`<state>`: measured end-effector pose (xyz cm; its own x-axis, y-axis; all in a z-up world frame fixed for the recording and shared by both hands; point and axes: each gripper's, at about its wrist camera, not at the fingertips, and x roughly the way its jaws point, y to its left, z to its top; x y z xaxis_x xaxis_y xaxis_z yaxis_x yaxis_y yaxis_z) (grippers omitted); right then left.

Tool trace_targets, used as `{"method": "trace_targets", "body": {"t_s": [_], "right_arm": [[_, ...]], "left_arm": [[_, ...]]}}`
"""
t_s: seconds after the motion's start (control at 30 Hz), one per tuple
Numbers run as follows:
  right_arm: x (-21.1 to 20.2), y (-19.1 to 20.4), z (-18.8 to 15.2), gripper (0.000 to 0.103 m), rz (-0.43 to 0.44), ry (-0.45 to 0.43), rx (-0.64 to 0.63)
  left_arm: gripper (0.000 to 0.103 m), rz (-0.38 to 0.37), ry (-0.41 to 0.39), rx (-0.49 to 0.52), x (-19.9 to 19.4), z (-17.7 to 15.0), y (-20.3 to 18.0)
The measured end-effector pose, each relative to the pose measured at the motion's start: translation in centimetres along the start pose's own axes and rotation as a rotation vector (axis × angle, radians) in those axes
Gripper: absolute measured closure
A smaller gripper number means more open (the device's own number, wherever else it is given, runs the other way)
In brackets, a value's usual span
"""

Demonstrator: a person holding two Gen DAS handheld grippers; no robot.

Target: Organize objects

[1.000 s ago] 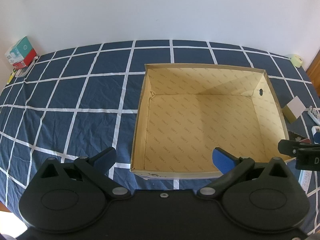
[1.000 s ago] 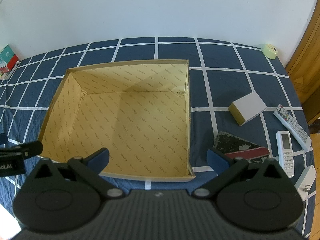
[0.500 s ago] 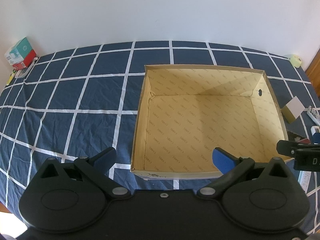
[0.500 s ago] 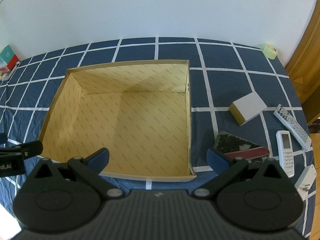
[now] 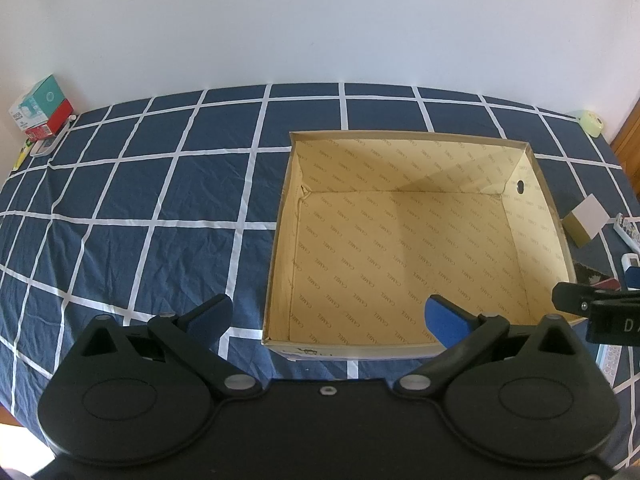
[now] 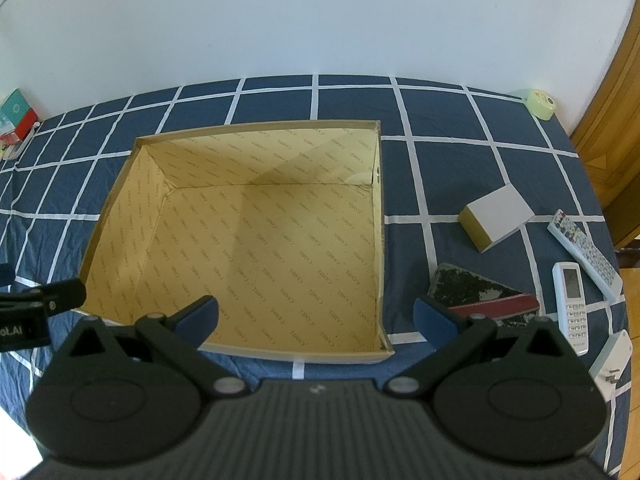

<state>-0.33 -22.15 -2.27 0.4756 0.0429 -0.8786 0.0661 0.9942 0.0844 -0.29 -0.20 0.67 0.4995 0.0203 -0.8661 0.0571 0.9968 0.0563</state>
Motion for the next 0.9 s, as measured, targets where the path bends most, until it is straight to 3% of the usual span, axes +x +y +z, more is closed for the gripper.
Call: {"method": "trace_targets", "body": {"t_s": [0.6,0.9], "right_arm": [[-0.3,-0.2,-0.3,0.0,0.0,-0.009,0.004],[-1.5,-2.4,-1.5,0.0,-0.025,-0.02,0.073]], "left_arm": [[0.0,-0.007,-0.005,0.009,-0.3,0.0,0.1],[0.0,-0.043,-0.001,0.066,-0.9,-0.5,-2.2]]}}
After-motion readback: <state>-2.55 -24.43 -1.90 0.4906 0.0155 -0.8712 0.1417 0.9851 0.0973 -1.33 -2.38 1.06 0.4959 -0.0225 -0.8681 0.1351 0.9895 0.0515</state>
